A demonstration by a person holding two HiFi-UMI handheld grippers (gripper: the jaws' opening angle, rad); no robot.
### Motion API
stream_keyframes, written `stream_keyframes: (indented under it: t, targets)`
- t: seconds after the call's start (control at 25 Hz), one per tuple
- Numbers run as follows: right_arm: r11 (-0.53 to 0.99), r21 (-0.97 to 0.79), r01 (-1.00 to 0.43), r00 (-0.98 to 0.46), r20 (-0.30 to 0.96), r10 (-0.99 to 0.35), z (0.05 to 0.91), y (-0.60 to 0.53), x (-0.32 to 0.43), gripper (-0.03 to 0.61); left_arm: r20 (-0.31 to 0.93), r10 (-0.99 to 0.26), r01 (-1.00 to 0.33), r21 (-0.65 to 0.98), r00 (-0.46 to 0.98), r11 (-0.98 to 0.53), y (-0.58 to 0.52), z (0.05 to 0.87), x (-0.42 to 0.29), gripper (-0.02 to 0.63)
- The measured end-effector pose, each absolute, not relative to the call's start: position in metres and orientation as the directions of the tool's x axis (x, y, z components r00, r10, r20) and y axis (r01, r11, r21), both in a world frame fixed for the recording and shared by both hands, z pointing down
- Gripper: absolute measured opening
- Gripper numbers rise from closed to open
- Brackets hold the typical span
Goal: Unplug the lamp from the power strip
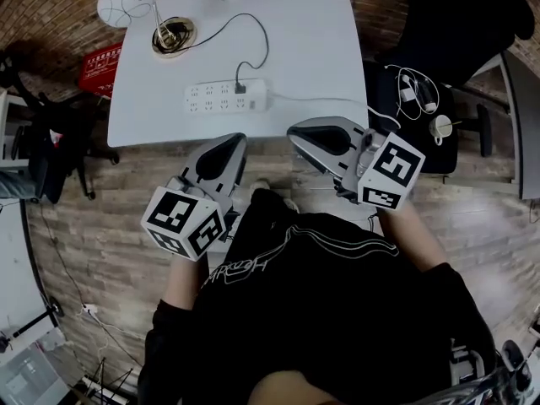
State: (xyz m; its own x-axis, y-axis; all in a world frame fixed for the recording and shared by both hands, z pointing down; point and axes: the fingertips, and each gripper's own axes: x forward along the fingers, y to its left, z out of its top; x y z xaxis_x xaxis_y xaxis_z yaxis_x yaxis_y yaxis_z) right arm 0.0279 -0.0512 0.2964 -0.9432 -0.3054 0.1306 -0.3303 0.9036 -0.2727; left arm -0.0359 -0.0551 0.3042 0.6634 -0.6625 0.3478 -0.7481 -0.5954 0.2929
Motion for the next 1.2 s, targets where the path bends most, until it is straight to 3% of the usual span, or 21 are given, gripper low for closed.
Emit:
stream_keyframes:
  t: [0.6,0.8,1.2]
  targets:
    - [0.897,-0.305,-0.32,-0.941,0.21,-0.264,0.355,-0.132,-0.001,-0.003,0.454,-0.699,-0.832,0.258,0.553,-0.491,-0.16,0.389,-0.111,0.003]
    - [0.883,-0.331,-0.334,-0.935,0.233,-0.266,0.378,-0.158,-0.014,-0.002,0.541,-0.703,-0.88,0.182,0.462,-0.438,-0.186,0.432,-0.138,0.003]
    - [0.907,-0.266,-0.327,-0.914,0.333,-0.231,0.427,-0.201,-0.042,-0.001,0.631,-0.649,-0.873,0.097,0.426,-0.478,-0.216,0.483,-0.157,0.002]
